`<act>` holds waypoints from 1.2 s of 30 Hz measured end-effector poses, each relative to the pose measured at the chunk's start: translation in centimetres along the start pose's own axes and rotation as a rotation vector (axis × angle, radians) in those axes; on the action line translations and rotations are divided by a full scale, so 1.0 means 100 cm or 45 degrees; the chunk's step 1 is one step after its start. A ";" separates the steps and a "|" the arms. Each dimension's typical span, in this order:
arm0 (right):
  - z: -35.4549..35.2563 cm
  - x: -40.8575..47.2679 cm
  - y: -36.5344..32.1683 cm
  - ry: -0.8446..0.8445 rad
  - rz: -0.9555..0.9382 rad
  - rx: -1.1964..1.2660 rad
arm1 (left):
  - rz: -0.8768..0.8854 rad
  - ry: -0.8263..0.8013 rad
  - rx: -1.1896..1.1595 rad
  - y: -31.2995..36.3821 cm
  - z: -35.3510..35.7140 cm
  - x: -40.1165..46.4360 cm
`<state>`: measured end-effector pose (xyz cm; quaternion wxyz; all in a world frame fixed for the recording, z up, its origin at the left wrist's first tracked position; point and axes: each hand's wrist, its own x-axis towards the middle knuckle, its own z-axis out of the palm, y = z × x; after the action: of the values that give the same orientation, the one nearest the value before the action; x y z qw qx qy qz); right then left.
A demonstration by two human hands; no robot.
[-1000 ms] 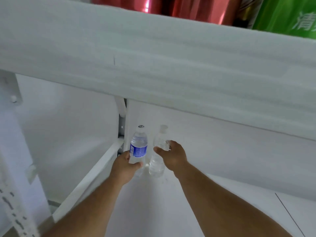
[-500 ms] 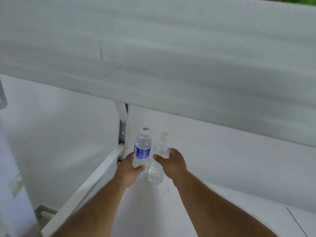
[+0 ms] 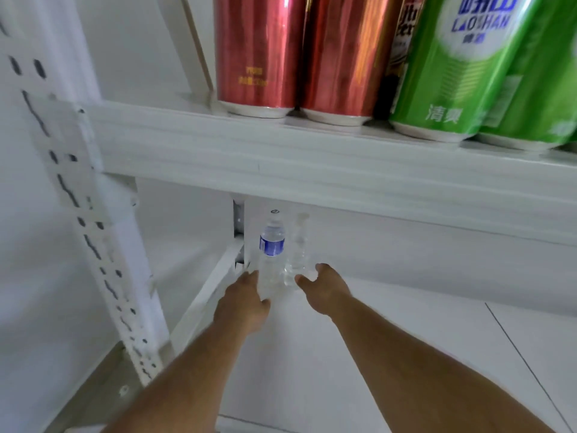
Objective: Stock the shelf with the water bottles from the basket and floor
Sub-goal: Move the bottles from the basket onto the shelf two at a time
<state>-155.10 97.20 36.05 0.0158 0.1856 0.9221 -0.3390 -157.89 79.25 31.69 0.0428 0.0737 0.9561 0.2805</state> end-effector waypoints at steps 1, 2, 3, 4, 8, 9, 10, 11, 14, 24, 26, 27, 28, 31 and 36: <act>0.000 -0.016 0.001 -0.035 -0.022 -0.089 | 0.007 -0.067 0.130 0.000 -0.007 -0.014; 0.001 -0.033 0.003 -0.068 -0.057 -0.205 | 0.019 -0.123 0.219 0.001 -0.014 -0.027; 0.001 -0.049 0.005 -0.090 -0.108 -0.343 | 0.043 -0.161 0.285 0.002 -0.022 -0.040; 0.002 -0.065 0.007 -0.098 -0.163 -0.474 | 0.076 -0.191 0.345 0.004 -0.028 -0.053; 0.005 -0.117 0.017 -0.104 -0.260 -0.691 | 0.167 -0.224 0.483 0.010 -0.042 -0.096; 0.006 -0.127 0.020 -0.121 -0.267 -0.706 | 0.171 -0.228 0.477 0.011 -0.044 -0.105; 0.008 -0.137 0.022 -0.139 -0.273 -0.714 | 0.173 -0.234 0.470 0.012 -0.044 -0.114; 0.008 -0.148 0.025 -0.155 -0.276 -0.720 | 0.170 -0.242 0.463 0.012 -0.045 -0.124; 0.010 -0.178 0.036 -0.175 -0.282 -0.727 | 0.128 -0.290 0.442 0.013 -0.044 -0.155; 0.033 -0.291 0.115 -0.275 -0.334 -0.552 | 0.087 -0.348 0.325 0.008 0.011 -0.288; 0.042 -0.311 0.137 -0.293 -0.347 -0.568 | 0.076 -0.395 0.341 0.001 0.032 -0.313; 0.047 -0.321 0.147 -0.291 -0.351 -0.551 | 0.047 -0.426 0.348 -0.003 0.042 -0.324; 0.053 -0.329 0.157 -0.295 -0.347 -0.526 | 0.016 -0.461 0.352 -0.008 0.052 -0.334; 0.072 -0.351 0.183 -0.369 -0.261 -0.449 | -0.050 -0.563 0.322 -0.026 0.082 -0.359; 0.109 -0.371 0.229 -0.527 -0.024 -0.390 | -0.145 -0.726 0.314 -0.066 0.127 -0.382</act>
<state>-113.53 94.08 19.30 0.2292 0.0992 0.9415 -0.2264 -119.44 74.18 19.03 0.3155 0.1003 0.9350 0.1274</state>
